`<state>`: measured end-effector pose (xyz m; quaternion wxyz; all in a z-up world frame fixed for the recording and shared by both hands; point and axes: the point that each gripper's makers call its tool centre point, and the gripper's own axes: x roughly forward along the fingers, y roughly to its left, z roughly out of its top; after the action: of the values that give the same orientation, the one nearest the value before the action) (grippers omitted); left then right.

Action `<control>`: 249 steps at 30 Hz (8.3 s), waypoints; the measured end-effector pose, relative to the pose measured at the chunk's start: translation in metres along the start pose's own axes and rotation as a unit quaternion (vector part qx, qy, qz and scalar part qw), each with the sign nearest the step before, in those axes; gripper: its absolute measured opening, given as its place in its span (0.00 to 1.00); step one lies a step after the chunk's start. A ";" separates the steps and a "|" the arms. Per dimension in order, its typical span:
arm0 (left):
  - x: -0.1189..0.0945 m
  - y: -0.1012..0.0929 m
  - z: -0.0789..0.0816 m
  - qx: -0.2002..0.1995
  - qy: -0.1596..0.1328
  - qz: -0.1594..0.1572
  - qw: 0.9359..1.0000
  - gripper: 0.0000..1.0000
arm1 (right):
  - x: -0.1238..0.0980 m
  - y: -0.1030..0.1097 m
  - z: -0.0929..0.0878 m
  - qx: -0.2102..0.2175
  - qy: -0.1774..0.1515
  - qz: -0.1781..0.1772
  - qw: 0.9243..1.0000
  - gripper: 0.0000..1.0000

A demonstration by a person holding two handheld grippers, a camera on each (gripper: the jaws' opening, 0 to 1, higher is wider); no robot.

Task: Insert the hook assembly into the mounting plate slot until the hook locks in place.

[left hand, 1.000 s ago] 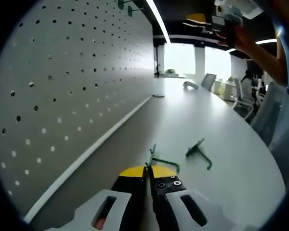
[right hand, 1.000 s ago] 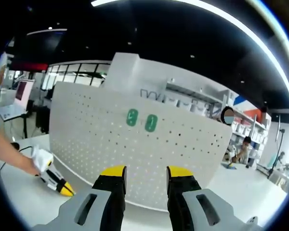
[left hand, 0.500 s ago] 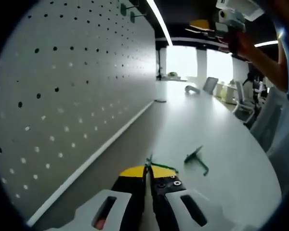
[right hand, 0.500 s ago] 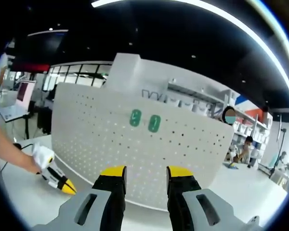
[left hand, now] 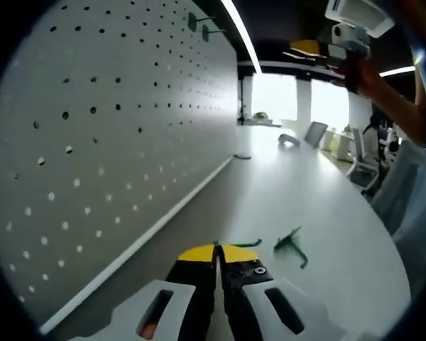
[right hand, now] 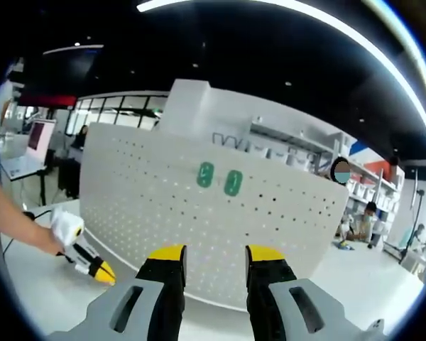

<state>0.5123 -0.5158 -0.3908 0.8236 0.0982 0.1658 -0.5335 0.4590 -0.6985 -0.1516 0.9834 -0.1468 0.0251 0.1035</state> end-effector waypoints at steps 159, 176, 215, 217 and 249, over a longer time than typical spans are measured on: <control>-0.090 -0.125 0.200 -0.033 -0.063 -0.010 0.997 0.03 | -0.032 0.146 0.016 -0.113 -0.049 0.189 0.974 0.01; -0.098 -0.133 0.207 0.120 -0.107 0.027 0.987 0.20 | -0.031 0.130 0.014 -0.087 -0.042 0.180 0.979 0.01; -0.151 -0.086 0.161 0.095 -0.124 0.139 0.978 0.55 | -0.017 0.038 0.002 -0.047 -0.012 0.075 0.996 0.01; -0.156 -0.083 0.160 0.092 -0.127 0.146 0.977 0.56 | -0.016 0.030 0.002 -0.044 -0.012 0.067 0.997 0.01; -0.197 -0.066 0.149 0.083 -0.125 0.209 0.967 0.59 | 0.043 -0.052 0.035 0.025 -0.036 -0.025 0.999 0.01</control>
<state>0.4032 -0.4272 -0.1776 0.9198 0.1311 -0.0070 -0.3698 0.5129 -0.7283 -0.1071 0.9894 -0.1185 -0.0110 0.0836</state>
